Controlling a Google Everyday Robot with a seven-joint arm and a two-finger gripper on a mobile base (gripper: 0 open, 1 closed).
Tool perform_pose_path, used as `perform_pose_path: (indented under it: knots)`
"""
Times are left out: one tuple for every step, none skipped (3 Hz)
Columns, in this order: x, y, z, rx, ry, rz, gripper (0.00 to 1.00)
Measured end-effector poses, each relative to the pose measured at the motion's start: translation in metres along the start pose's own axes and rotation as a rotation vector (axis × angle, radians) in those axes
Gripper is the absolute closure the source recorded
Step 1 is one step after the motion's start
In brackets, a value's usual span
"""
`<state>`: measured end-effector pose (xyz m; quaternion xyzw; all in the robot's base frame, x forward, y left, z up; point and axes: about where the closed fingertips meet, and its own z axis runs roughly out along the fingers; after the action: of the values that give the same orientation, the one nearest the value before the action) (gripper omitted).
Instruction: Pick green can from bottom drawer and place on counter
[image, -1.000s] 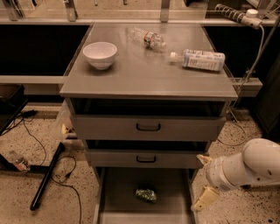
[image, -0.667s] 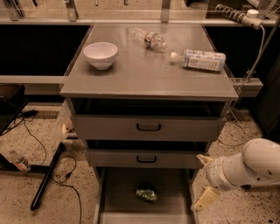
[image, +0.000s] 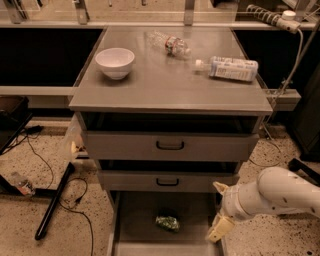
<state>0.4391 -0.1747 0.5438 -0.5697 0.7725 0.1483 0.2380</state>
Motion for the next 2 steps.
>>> perform_pose_path:
  knots:
    - [0.012, -0.014, 0.048, 0.016, -0.052, 0.008, 0.00]
    - [0.022, -0.024, 0.084, 0.030, -0.104, -0.012, 0.00]
